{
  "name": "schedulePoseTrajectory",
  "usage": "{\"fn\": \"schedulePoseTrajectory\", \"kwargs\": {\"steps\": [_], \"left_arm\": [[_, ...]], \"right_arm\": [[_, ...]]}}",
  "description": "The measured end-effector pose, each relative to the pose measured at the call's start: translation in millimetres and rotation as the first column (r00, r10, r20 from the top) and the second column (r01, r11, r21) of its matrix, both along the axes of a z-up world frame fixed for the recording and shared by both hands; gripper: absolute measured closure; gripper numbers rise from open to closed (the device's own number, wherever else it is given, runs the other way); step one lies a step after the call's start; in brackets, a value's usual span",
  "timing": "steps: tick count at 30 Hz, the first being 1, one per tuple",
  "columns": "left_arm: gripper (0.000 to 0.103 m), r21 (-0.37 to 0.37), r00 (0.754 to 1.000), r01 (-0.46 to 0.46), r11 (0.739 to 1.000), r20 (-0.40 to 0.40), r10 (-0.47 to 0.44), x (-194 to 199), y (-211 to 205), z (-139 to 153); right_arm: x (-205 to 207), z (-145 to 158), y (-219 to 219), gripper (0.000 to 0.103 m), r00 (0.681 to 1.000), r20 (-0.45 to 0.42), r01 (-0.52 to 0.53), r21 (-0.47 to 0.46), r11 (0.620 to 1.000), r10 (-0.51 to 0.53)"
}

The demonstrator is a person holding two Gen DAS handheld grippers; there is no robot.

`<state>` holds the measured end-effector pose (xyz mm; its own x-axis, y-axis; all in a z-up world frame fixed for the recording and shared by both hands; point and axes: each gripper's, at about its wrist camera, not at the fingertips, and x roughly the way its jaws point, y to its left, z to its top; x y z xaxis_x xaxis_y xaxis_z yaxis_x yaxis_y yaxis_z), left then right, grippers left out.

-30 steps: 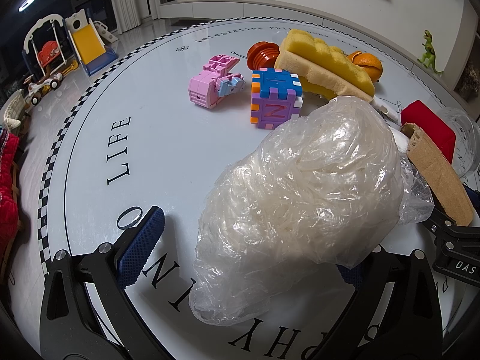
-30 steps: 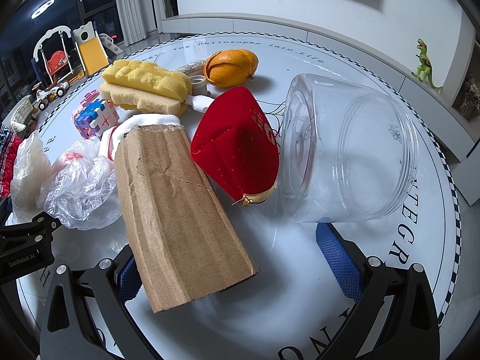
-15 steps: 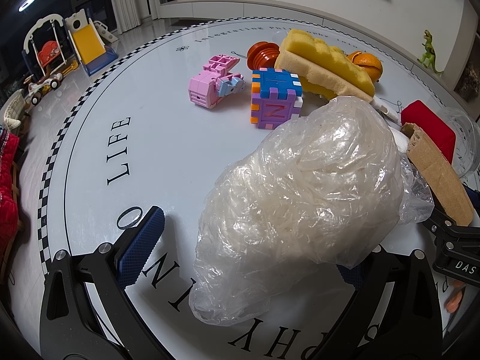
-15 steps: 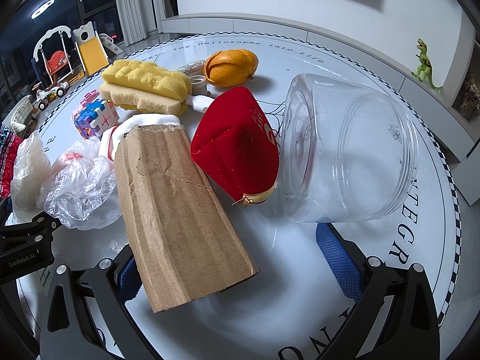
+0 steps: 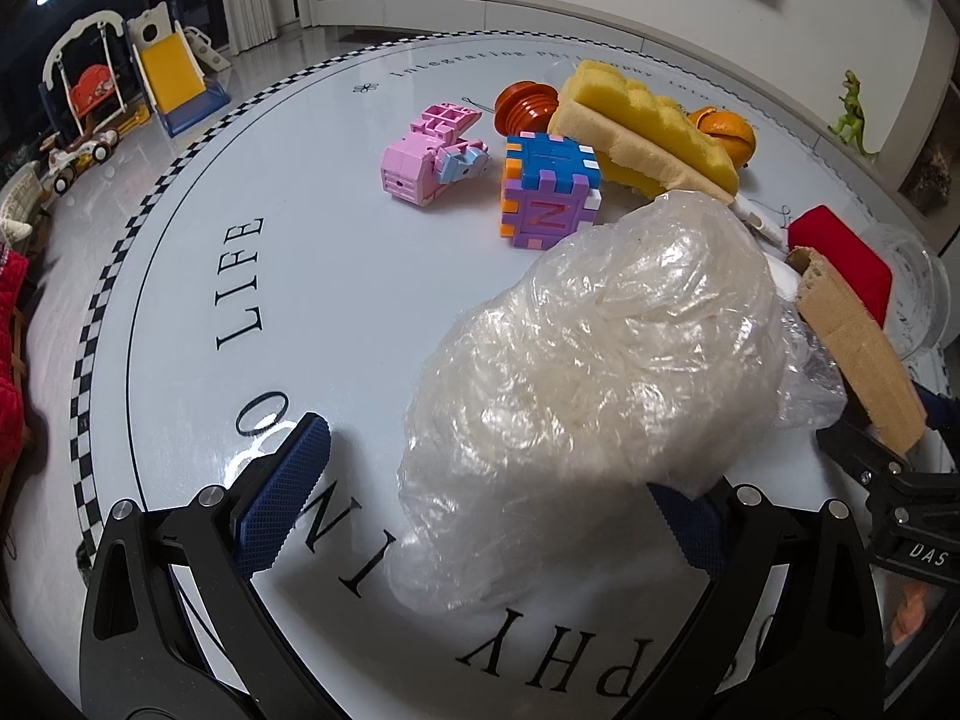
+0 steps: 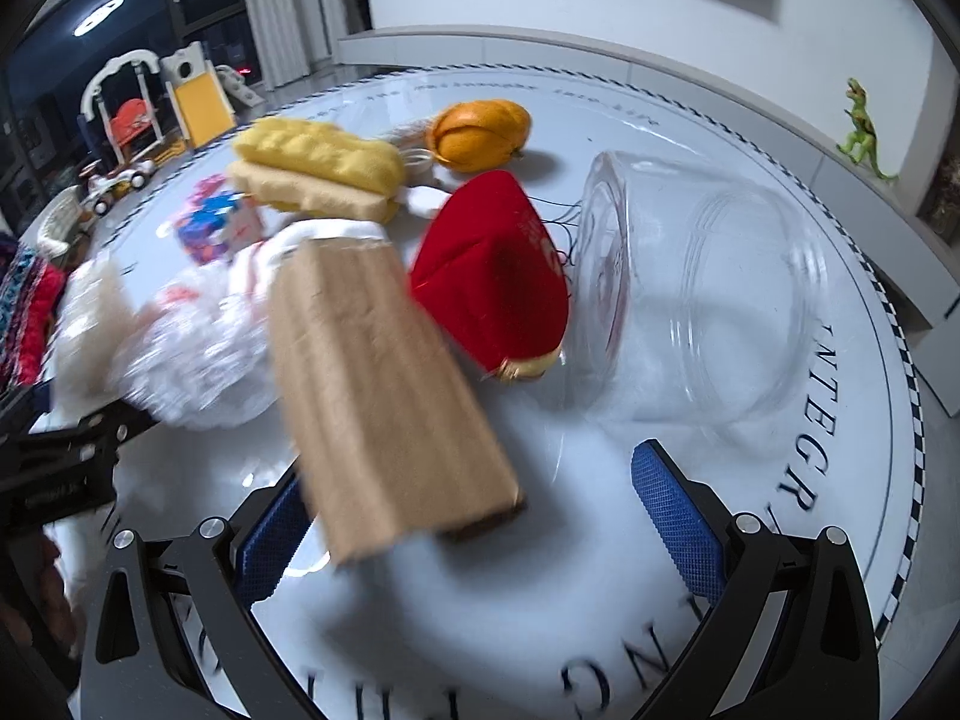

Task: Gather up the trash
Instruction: 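Grasp the clear plastic bag bundle with the left tool while the right tool grasps the cardboard tube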

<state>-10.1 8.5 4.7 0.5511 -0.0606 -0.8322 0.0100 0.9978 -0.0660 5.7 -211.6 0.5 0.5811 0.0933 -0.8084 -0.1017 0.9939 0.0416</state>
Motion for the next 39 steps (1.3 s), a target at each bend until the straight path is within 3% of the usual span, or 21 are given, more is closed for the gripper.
{"fn": "schedulePoseTrajectory", "kwargs": {"steps": [3,6,9,13,17,19,20,21,27,31,35,39], "left_arm": [[0.006,-0.020,1.000,-0.001,1.000,0.019,0.001,-19.9,8.9,9.0],[0.006,0.028,0.997,0.009,1.000,0.081,-0.012,-34.6,9.3,23.7],[0.006,0.102,0.991,0.032,0.994,0.125,-0.045,-32.3,1.1,35.7],[0.006,0.173,0.986,0.090,0.981,0.121,-0.112,-14.8,-11.2,36.5],[0.006,0.179,0.982,0.134,0.975,0.112,-0.155,-4.0,-14.6,31.1],[0.018,0.164,0.980,0.136,0.977,0.122,-0.157,-2.6,-16.6,29.3],[0.035,0.155,0.981,0.131,0.979,0.121,-0.150,-0.5,-16.1,28.4],[0.044,0.144,0.984,0.118,0.982,0.116,-0.135,2.2,-14.7,26.6],[0.051,0.053,0.991,0.079,0.995,0.101,-0.084,4.4,-4.1,22.3],[0.053,0.028,0.991,0.064,0.998,0.119,-0.067,-3.8,2.8,30.4],[0.053,0.008,0.993,0.060,0.998,0.105,-0.060,-9.0,10.5,35.1],[0.053,-0.009,0.992,0.058,0.998,0.110,-0.057,-12.5,16.2,40.2]], "right_arm": [[-16.5,7.5,-3.7,0.003,1.000,0.007,-0.026,0.002,1.000,0.026],[-40.7,21.7,-8.2,0.003,0.999,0.019,-0.049,0.013,0.999,0.049],[-47.6,29.7,-8.5,0.003,0.997,0.035,-0.070,-0.001,0.998,0.070],[-56.2,45.6,-9.1,0.003,0.994,0.070,-0.087,-0.018,0.996,0.088],[-57.1,58.0,-9.1,0.003,0.990,0.100,-0.101,-0.032,0.994,0.104],[-59.3,63.6,-7.1,0.003,0.987,0.115,-0.112,-0.041,0.993,0.116],[-59.0,65.3,-5.4,0.003,0.985,0.119,-0.119,-0.044,0.992,0.123],[-59.0,66.9,-4.2,0.004,0.984,0.122,-0.126,-0.045,0.991,0.130],[-55.7,77.4,12.1,0.010,0.970,0.146,-0.184,-0.072,0.980,0.193],[-45.9,81.4,32.7,0.023,0.952,0.146,-0.251,-0.135,0.958,0.270],[-27.3,69.7,48.3,0.043,0.940,0.090,-0.311,-0.179,0.933,0.330],[-5.5,47.2,57.6,0.053,0.937,0.012,-0.337,-0.222,0.915,0.349]]}}
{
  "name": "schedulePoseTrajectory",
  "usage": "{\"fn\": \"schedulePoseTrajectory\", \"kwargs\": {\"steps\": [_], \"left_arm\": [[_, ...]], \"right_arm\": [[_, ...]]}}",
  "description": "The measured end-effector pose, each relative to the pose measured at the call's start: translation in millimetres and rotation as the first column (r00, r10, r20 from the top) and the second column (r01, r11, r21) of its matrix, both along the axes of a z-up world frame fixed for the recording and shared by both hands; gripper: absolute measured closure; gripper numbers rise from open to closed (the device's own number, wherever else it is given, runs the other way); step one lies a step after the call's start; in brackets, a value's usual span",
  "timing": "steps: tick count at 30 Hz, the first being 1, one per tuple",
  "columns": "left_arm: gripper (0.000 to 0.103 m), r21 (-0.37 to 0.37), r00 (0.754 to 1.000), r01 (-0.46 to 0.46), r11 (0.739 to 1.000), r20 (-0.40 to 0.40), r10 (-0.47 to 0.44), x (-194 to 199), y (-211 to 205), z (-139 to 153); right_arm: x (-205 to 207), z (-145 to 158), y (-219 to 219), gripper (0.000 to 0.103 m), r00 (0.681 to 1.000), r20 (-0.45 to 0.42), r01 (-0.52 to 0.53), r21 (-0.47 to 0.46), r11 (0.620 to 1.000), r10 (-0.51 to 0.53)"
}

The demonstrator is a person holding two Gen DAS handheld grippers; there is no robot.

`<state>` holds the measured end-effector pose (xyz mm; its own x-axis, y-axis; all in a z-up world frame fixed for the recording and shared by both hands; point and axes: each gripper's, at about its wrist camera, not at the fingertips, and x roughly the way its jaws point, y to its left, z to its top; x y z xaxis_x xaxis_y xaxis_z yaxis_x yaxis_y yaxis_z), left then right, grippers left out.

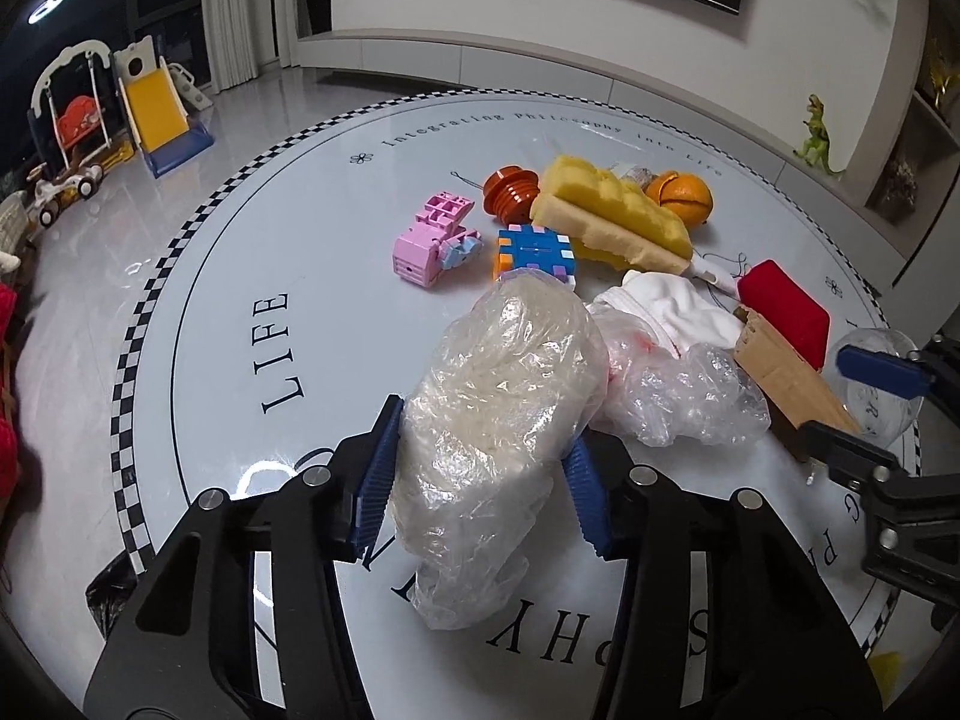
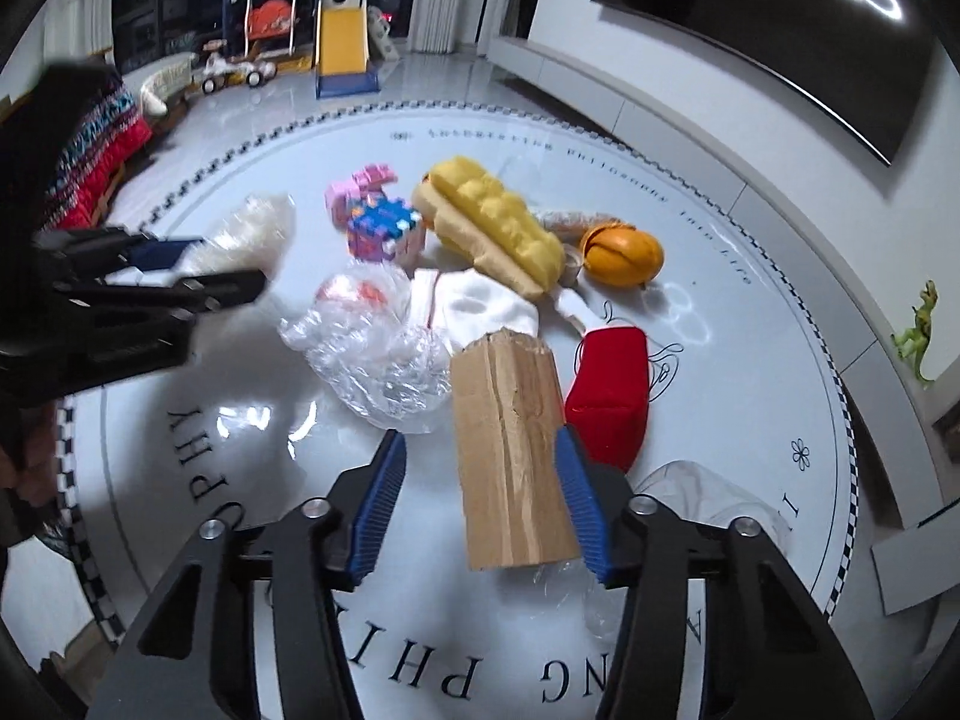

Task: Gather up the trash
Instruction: 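Grasp the clear plastic bag bundle with the left tool while the right tool grasps the cardboard tube, then carry the bag and tube over the black bin and open both tools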

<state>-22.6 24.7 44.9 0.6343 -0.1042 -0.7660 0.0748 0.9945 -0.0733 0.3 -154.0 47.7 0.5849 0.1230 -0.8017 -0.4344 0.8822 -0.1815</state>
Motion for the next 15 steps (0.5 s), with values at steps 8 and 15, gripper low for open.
{"fn": "schedulePoseTrajectory", "kwargs": {"steps": [8,15], "left_arm": [[0.053,-0.003,1.000,-0.016,1.000,-0.002,0.016,-1.9,6.5,-2.0],[0.053,-0.018,0.999,-0.043,0.999,0.023,0.044,-22.2,14.3,10.4]], "right_arm": [[16.4,-14.8,-4.9,0.083,0.998,0.023,0.057,-0.081,0.995,-0.055],[-4.8,23.1,-22.4,0.086,0.994,0.057,0.090,0.071,0.993,-0.094]]}}
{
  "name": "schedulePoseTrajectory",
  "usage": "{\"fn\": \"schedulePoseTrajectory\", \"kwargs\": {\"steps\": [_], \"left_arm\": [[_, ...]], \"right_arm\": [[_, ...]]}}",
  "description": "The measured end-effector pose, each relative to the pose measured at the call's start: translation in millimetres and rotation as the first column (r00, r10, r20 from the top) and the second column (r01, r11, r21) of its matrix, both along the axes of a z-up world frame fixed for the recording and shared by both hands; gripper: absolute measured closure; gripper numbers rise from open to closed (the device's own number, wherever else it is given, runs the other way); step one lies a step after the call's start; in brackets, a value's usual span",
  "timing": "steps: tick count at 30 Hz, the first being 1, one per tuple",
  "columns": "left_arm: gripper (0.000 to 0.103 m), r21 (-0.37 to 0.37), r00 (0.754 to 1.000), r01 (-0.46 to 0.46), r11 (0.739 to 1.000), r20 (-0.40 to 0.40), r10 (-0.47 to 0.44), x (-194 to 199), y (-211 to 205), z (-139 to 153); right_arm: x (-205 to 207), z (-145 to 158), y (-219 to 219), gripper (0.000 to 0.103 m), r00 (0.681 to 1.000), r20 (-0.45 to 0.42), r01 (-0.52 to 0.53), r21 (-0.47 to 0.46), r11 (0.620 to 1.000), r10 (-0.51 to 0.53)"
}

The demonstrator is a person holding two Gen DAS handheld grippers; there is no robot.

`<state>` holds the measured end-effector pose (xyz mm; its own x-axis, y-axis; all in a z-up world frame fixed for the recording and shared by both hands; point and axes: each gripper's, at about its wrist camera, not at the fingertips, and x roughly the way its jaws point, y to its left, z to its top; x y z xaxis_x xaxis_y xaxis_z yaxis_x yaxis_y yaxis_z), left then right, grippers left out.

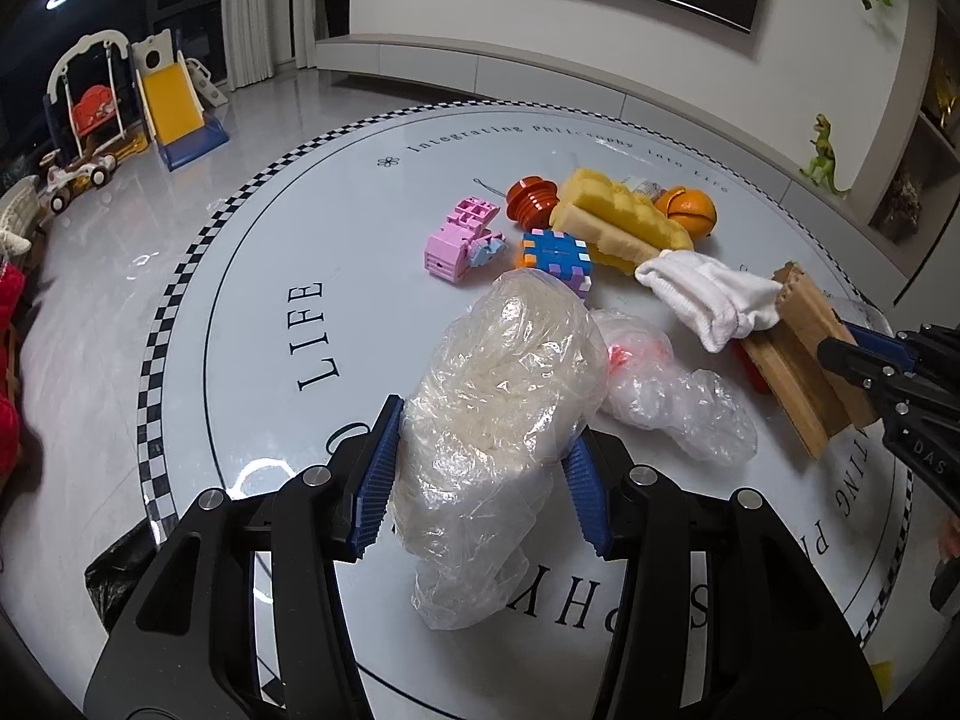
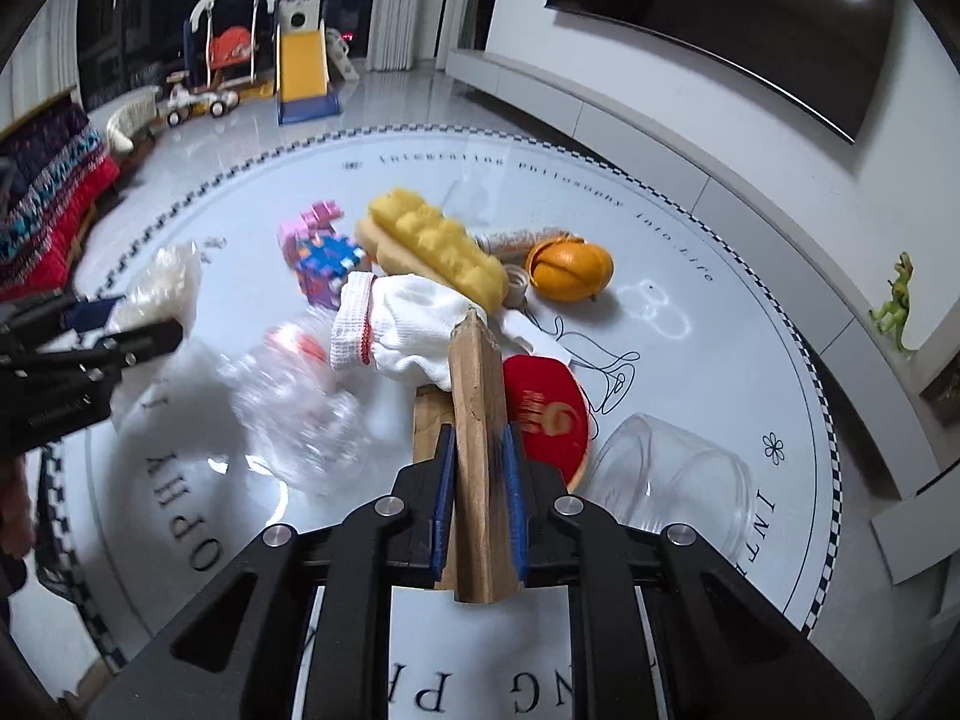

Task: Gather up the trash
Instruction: 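Carry the bag and tube over the black bin and open both tools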

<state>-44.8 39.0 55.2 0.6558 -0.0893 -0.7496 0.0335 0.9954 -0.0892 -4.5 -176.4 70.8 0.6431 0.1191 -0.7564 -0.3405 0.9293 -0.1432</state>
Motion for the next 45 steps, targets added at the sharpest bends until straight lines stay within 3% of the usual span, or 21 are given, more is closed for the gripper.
{"fn": "schedulePoseTrajectory", "kwargs": {"steps": [4,7,15,23,31,36,45], "left_arm": [[0.053,-0.007,1.000,-0.007,1.000,0.022,0.007,-14.8,4.2,10.2],[0.053,-0.017,0.999,-0.018,1.000,0.035,0.019,-24.8,9.3,16.5],[0.053,-0.026,0.995,-0.046,0.999,0.082,0.048,-45.7,20.7,29.2],[0.053,-0.019,0.989,-0.089,0.996,0.120,0.091,-59.3,44.8,36.3],[0.053,-0.011,0.971,-0.215,0.977,0.101,0.215,-82.5,97.0,27.4],[0.053,0.006,0.941,-0.333,0.943,0.075,0.331,-108.2,135.6,17.8],[0.053,0.049,0.862,-0.506,0.861,0.006,0.506,-147.6,185.2,-2.1]], "right_arm": [[-15.8,19.3,-2.4,0.086,1.000,-0.004,0.001,0.077,0.997,-0.001],[-15.9,21.3,-7.0,0.086,0.996,-0.070,0.055,0.086,0.995,-0.049],[-33.6,43.0,-8.0,0.086,0.998,-0.005,0.059,0.109,0.992,-0.059],[-35.9,57.0,28.7,0.086,1.000,0.026,-0.015,0.124,0.992,0.012],[-40.8,53.7,102.5,0.086,0.985,0.019,-0.171,0.157,0.973,0.170],[-52.0,45.7,155.5,0.086,0.952,-0.001,-0.301,0.184,0.936,0.306],[-90.8,25.8,243.3,0.086,0.841,-0.064,-0.504,0.273,0.820,0.538]]}}
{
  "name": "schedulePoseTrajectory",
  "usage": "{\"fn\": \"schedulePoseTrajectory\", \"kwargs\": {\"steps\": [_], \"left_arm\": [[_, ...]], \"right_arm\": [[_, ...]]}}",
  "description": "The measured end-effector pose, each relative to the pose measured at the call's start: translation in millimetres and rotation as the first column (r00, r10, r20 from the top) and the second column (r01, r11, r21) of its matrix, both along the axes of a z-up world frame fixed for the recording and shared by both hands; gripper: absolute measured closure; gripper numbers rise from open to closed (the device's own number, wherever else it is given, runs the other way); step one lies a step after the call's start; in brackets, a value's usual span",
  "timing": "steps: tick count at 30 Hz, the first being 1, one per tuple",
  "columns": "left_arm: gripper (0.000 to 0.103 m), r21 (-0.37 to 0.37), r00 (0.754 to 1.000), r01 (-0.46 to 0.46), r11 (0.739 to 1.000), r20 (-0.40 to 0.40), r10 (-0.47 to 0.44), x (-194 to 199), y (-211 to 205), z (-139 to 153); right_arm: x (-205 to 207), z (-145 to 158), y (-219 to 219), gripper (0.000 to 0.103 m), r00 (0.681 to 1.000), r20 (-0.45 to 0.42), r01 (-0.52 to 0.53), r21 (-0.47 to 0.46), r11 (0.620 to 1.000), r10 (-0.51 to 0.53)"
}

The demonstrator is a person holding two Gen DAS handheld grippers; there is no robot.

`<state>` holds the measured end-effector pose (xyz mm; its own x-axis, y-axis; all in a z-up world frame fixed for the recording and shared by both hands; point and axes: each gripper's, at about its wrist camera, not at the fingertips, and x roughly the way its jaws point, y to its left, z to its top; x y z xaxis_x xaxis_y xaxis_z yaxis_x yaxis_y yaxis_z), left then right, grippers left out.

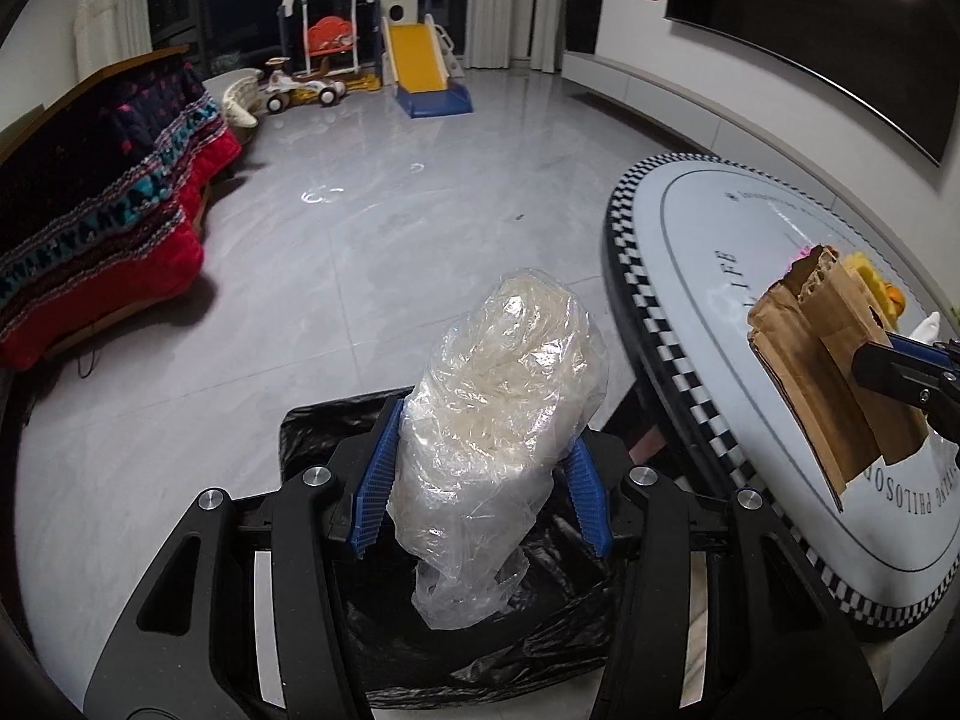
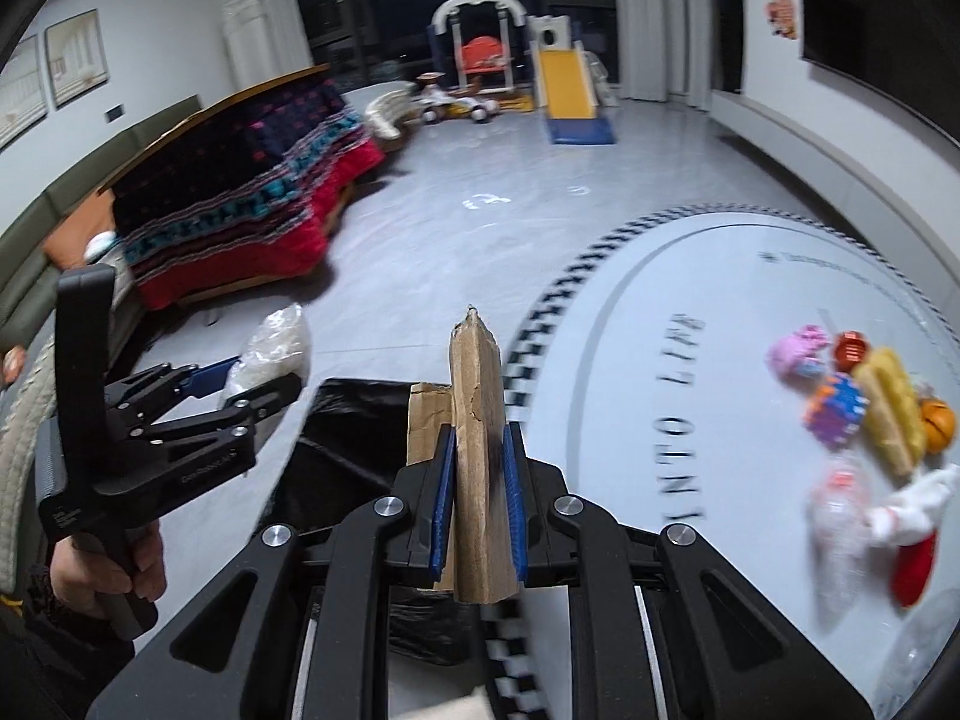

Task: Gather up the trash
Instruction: 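Carry the bag and tube over the black bin and open both tools, then move both tools back to the table toward the plastic bag and white cloth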

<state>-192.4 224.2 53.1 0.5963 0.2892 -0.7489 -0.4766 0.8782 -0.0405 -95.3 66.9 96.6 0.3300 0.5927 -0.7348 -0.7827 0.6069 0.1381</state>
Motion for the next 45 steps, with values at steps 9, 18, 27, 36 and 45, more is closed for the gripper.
{"fn": "schedulePoseTrajectory", "kwargs": {"steps": [9,18,27,36,45], "left_arm": [[0.006,0.045,0.987,-0.150,0.988,-0.057,0.152,-29.3,41.6,-15.5],[0.006,-0.006,0.984,-0.170,0.985,-0.056,0.169,-33.0,52.1,-15.3],[0.006,0.005,0.999,-0.031,0.999,-0.034,0.031,1.2,7.7,-0.3],[0.006,-0.007,0.984,0.180,0.984,-0.003,-0.180,66.7,-60.1,16.6],[0.006,0.002,0.920,0.391,0.920,-0.020,-0.391,127.6,-143.0,19.4]], "right_arm": [[-33.7,-29.5,58.6,0.052,0.982,-0.101,-0.161,0.001,0.987,0.161],[-34.8,-20.5,43.2,0.047,0.984,-0.096,-0.148,0.031,0.988,0.151],[-20.8,-3.1,-4.3,0.047,0.998,-0.032,-0.044,0.058,0.997,0.046],[16.1,3.5,-83.1,0.046,0.988,0.015,0.151,0.066,0.986,-0.153],[63.0,7.8,-178.5,0.044,0.912,0.030,0.407,0.069,0.911,-0.409]]}}
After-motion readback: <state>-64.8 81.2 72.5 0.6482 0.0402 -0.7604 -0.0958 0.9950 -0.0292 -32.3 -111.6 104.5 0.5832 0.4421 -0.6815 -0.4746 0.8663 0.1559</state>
